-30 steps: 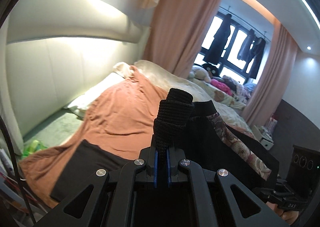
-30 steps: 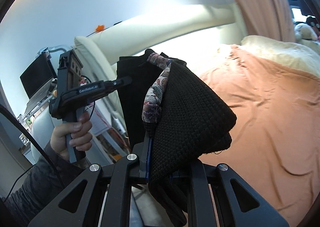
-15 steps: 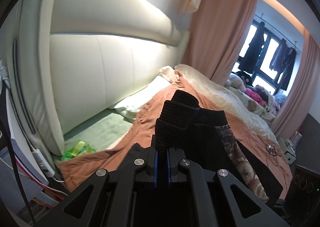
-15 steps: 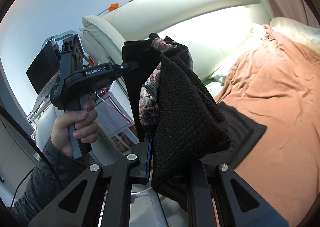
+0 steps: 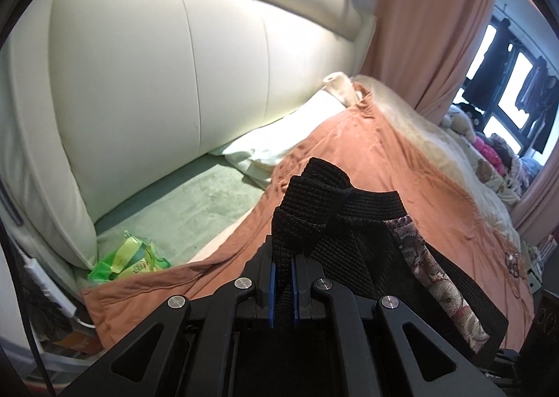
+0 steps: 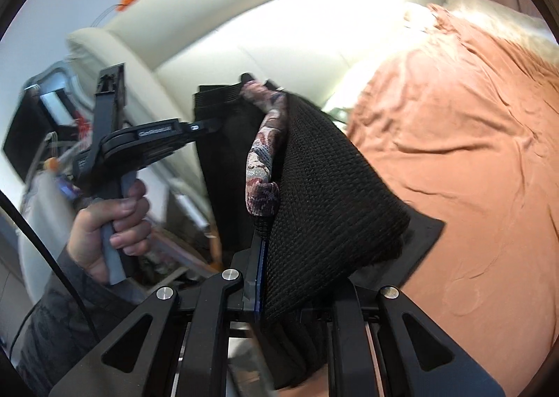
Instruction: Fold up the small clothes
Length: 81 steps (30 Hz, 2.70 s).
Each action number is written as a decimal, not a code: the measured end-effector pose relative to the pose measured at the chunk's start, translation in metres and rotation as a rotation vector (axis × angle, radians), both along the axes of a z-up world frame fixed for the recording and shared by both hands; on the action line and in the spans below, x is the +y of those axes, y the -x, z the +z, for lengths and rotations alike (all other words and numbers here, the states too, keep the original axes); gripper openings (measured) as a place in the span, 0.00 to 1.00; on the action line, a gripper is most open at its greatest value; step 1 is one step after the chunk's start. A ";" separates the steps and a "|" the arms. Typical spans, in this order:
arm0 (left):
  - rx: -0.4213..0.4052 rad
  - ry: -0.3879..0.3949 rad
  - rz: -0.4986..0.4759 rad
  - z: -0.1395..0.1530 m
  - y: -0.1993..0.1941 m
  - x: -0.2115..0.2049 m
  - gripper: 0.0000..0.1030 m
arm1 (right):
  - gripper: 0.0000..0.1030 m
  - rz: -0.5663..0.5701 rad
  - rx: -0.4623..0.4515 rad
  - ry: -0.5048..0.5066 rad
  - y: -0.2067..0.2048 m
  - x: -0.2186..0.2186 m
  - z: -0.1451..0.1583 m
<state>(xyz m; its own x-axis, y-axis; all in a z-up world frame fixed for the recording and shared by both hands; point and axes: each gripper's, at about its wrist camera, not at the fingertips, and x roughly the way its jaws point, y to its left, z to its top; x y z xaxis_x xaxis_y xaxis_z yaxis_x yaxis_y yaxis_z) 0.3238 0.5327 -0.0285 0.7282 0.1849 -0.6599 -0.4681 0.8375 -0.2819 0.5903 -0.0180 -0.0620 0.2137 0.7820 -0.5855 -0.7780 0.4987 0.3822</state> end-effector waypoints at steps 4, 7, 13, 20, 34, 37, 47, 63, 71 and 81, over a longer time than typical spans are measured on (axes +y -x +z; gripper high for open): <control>0.048 0.005 0.013 -0.030 -0.033 0.009 0.06 | 0.09 -0.008 0.018 0.003 -0.043 -0.019 -0.023; 0.092 -0.011 0.024 -0.052 -0.052 0.010 0.08 | 0.12 -0.069 0.063 0.053 -0.078 -0.033 -0.046; 0.202 -0.022 0.109 -0.093 -0.064 0.019 0.44 | 0.64 -0.222 0.137 0.149 -0.138 -0.077 -0.087; 0.242 -0.039 0.094 -0.095 -0.048 0.005 0.44 | 0.64 -0.191 0.149 0.156 -0.138 -0.103 -0.076; 0.126 -0.087 0.024 -0.029 0.026 -0.090 0.79 | 0.72 -0.262 0.004 0.165 -0.037 -0.143 0.010; 0.087 -0.100 0.006 -0.012 0.044 -0.115 0.89 | 0.75 -0.283 -0.054 0.167 -0.007 -0.166 0.030; -0.028 -0.115 -0.028 0.028 0.113 -0.194 1.00 | 0.95 -0.307 -0.168 0.152 0.081 -0.219 0.065; -0.128 -0.158 -0.117 0.034 0.199 -0.297 1.00 | 0.95 -0.361 -0.325 0.158 0.205 -0.298 0.076; -0.154 -0.195 -0.184 0.031 0.239 -0.348 1.00 | 0.95 -0.419 -0.352 0.151 0.265 -0.339 0.065; -0.211 -0.206 -0.255 0.022 0.299 -0.412 1.00 | 0.95 -0.522 -0.411 0.177 0.344 -0.398 0.049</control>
